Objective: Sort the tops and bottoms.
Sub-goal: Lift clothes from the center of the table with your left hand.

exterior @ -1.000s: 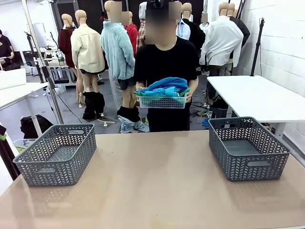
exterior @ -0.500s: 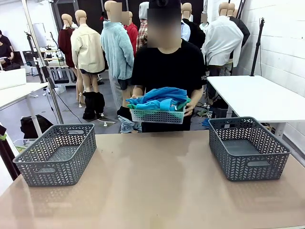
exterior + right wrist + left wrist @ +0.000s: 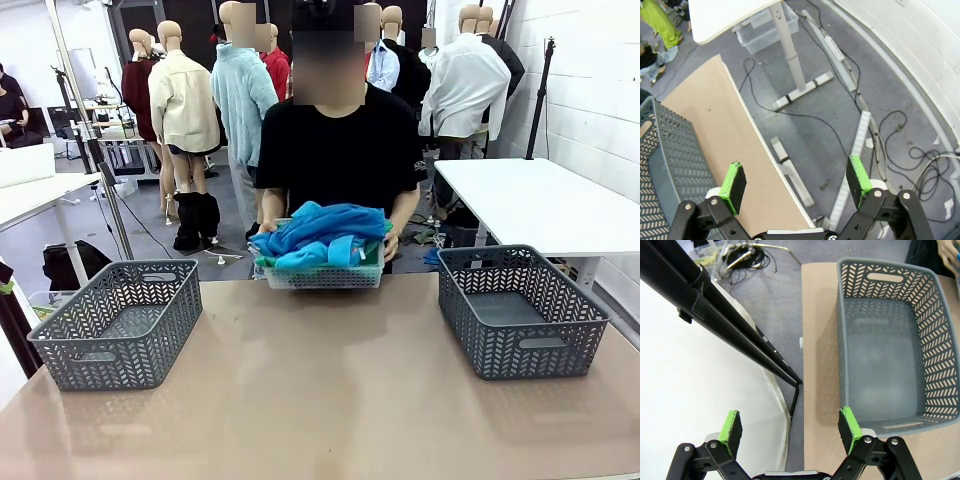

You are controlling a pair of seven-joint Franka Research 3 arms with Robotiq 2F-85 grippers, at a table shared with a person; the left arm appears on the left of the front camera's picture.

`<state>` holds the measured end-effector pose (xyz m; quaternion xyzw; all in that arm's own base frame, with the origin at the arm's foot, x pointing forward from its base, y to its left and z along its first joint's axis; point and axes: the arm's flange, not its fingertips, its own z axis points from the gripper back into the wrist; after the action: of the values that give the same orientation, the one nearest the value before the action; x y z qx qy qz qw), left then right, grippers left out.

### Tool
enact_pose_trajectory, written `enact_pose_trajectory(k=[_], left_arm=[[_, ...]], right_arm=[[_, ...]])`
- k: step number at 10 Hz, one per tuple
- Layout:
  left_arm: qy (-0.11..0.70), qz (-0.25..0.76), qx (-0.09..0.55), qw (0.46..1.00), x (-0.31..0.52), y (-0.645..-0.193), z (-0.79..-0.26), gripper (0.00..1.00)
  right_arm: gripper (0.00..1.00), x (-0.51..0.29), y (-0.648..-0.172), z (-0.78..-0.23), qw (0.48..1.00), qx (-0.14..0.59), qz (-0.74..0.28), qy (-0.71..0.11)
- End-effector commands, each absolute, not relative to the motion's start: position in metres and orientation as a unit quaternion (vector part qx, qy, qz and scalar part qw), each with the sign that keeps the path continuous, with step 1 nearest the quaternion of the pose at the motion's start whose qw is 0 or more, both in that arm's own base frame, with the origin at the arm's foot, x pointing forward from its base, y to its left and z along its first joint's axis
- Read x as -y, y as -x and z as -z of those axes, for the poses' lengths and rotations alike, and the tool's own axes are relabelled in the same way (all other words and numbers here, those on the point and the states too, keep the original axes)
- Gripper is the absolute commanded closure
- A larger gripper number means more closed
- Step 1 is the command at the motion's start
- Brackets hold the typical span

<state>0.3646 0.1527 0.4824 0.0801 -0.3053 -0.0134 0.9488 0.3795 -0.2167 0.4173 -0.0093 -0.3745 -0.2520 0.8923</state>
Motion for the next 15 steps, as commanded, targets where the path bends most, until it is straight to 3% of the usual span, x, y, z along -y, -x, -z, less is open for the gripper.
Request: enact_pose_trajectory(k=[1, 15], left_arm=[[-0.086, 0.012, 0.301, 0.950, -0.1535, -0.3647, -0.4812, 0.00], [-0.086, 0.012, 0.301, 0.950, -0.1535, -0.3647, -0.4812, 0.00]], right_arm=[[0.00, 0.2155, -0.3792, -0.4197, 0.894, 0.372, 0.250, 0.013], [0.00, 0.2155, -0.3792, -0.4197, 0.894, 0.372, 0.250, 0.013]])
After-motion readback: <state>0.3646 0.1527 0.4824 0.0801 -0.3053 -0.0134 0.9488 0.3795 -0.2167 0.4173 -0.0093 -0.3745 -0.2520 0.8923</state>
